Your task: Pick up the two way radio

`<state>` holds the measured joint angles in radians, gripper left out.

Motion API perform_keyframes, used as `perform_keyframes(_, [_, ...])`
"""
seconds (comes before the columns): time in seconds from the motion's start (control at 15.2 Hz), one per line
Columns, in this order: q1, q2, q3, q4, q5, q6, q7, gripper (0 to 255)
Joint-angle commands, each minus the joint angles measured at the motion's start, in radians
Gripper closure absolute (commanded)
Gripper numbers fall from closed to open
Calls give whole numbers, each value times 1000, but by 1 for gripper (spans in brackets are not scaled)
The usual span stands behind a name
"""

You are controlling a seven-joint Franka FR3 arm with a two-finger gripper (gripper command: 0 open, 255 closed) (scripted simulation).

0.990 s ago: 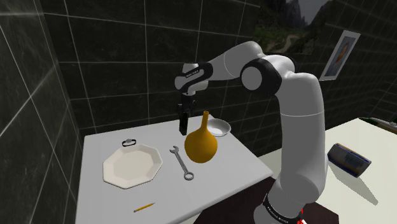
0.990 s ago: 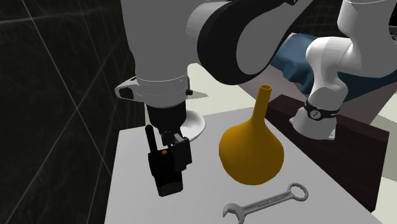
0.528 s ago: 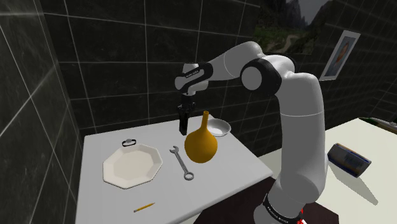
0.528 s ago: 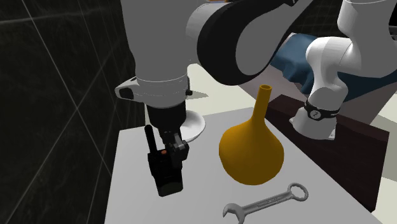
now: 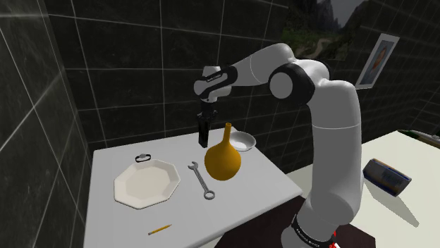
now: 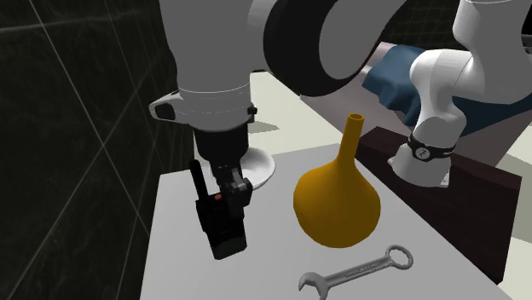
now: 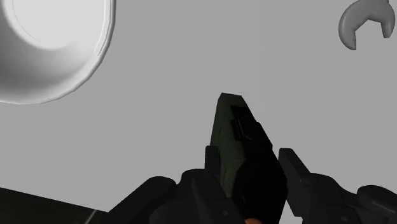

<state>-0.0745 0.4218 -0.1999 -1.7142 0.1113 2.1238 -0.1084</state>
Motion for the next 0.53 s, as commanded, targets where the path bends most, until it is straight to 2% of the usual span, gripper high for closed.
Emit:
perform_keyframes(0.0, [1, -14, -2, 9, -4, -22, 3, 255])
perform_keyframes(0.46, [3, -48, -6, 55, -13, -102, 10, 255])
